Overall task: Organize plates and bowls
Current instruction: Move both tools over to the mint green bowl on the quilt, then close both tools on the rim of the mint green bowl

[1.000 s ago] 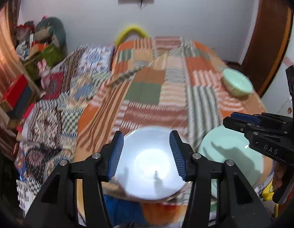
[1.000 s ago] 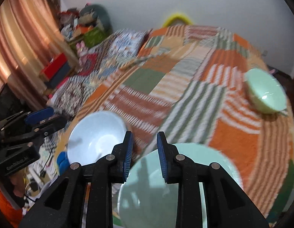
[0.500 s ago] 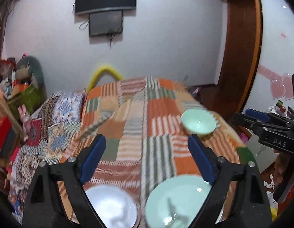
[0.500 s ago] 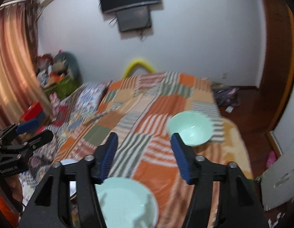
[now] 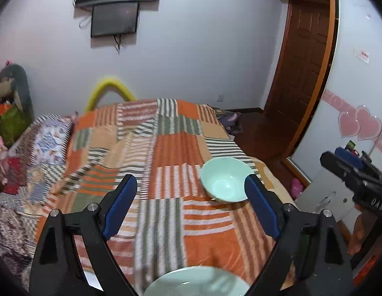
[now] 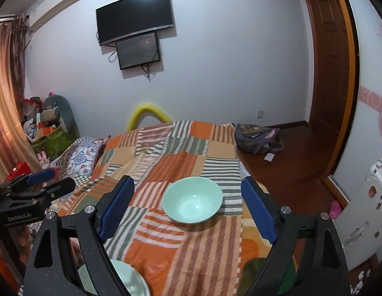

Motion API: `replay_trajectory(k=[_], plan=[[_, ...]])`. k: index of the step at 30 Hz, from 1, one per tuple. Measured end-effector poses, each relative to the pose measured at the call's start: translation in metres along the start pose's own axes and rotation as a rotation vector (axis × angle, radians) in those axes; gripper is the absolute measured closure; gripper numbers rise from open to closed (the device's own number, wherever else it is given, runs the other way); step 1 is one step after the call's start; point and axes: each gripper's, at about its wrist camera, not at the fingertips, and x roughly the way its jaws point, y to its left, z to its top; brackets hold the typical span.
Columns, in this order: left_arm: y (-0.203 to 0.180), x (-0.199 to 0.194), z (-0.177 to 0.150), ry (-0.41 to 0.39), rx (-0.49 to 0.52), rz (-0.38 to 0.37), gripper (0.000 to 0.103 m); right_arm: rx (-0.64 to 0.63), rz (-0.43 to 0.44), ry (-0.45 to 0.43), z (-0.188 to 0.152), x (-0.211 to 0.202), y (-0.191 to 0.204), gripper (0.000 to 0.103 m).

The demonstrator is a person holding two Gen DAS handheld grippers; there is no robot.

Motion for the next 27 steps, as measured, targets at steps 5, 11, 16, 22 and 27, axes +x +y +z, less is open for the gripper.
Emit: replay_trajectory(k=[5,11,16,22,27], plan=[[-0.009,0.049,0.005,0.031,0.034,0.037,0.013,-0.007,-0.039,0.050,-0.002,0.027,-0.012,0.016],[-0.016,0.107,-0.001,0.100,0.042,0.049,0.013,0.016,-0.045,0.134,-0.008,0.062,-0.031,0.016],[-0.011,0.146,-0.007,0.172,-0.001,0.023,0.013,0.061,-0.050,0.215,-0.017,0.097,-0.050,0.016],[-0.009,0.186,-0.012,0.238,-0.010,0.025,0.013,0.045,-0.078,0.257,-0.027,0.129,-0.062,0.016],[-0.011,0.216,-0.022,0.270,0.014,0.047,0.020,0.007,-0.068,0.287,-0.034,0.154,-0.060,0.018]])
